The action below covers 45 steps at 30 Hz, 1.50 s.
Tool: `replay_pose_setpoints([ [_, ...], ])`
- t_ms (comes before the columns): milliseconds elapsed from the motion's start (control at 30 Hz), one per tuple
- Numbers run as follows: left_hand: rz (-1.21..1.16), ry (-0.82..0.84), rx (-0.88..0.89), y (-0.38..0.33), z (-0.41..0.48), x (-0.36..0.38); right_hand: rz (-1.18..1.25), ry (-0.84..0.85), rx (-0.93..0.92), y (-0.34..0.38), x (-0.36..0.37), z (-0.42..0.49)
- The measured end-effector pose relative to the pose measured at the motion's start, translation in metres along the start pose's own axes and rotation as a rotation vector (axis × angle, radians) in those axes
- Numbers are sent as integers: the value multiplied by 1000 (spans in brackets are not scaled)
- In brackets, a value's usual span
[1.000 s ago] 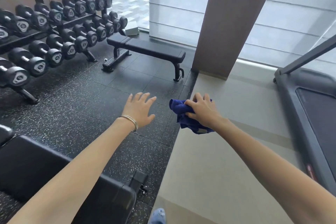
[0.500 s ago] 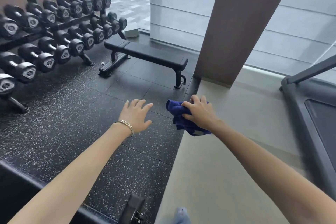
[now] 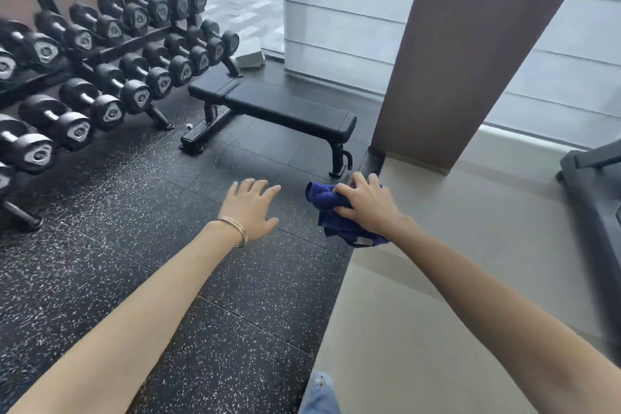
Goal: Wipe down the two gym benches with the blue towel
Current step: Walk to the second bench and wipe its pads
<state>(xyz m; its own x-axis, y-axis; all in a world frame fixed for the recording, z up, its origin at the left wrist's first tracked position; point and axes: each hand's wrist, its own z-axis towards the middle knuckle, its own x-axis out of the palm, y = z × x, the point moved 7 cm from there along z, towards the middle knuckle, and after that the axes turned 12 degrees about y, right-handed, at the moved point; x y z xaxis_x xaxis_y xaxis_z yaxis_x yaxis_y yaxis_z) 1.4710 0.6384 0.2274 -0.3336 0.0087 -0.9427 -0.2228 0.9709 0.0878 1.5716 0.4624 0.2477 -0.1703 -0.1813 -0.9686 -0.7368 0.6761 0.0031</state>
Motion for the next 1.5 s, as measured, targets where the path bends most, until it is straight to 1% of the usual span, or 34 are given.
replay_pose_setpoints([
  [133, -33, -18, 20, -14, 63, -16, -11, 4, -8, -43, -12, 52],
  [200, -37, 9, 35, -18, 87, -17, 0, 24, -15, -56, -13, 72],
  [433, -31, 42, 42, -1, 185, -27, 34, 64, -6, -102, -7, 153],
  [567, -27, 46, 48, 21, 254, -38, 37, 87, 15, -128, -10, 217],
  [733, -17, 53, 70, 64, 347, -67, 39, 74, 61, -158, -43, 320],
  [900, 27, 64, 109, 109, 440, -98, 56, 80, 89, -170, -65, 414],
  [1000, 40, 59, 146, 120, 490, -112, 67, 108, 99, -178, -68, 456],
  [1167, 33, 88, 179, 125, 561, -117, 89, 157, 135, -207, -67, 515],
  [1267, 21, 113, 199, 126, 606, -110, 113, 210, 161, -228, -53, 550],
  [1500, 18, 206, 199, 129, 719, -103, 155, 282, 156, -286, -32, 655],
])
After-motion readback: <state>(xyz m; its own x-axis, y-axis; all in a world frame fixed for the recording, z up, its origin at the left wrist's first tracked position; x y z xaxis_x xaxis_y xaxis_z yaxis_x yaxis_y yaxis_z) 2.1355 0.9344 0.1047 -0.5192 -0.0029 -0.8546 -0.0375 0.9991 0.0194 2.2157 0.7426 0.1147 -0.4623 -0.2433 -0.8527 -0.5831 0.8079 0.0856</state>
